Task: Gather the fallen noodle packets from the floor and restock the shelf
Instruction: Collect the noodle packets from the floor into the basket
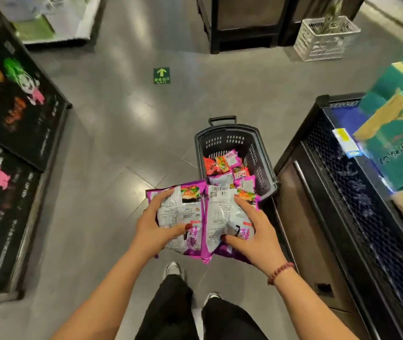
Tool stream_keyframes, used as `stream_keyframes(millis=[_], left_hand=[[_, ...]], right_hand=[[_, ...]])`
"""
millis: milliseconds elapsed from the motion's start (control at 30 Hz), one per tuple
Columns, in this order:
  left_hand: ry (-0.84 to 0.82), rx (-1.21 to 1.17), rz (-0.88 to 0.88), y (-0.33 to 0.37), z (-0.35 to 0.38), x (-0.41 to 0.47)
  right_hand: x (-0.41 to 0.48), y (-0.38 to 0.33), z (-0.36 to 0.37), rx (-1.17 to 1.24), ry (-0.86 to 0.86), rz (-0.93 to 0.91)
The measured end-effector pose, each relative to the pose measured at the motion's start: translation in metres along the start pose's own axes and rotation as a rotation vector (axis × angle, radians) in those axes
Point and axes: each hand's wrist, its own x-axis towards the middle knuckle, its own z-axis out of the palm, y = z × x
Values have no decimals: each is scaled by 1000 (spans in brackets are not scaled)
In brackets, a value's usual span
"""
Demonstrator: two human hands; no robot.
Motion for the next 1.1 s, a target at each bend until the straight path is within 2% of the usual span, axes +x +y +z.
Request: stream_keyframes(millis=[300, 533, 700, 900, 1100], left_hand=[[-265, 28, 67, 27, -1, 183], [-481, 147, 135, 67, -5, 319], [-582, 163, 171, 85, 29, 372], [-610, 193, 151, 97, 72, 417], [-682, 238, 150, 104, 105, 472]], right_hand=[[126, -11, 5, 26, 226, 129], [208, -31, 10, 102, 444, 225], [246, -23, -8, 162, 504, 278], [293, 6, -44, 287, 506, 292], [327, 22, -62, 329, 605, 333]])
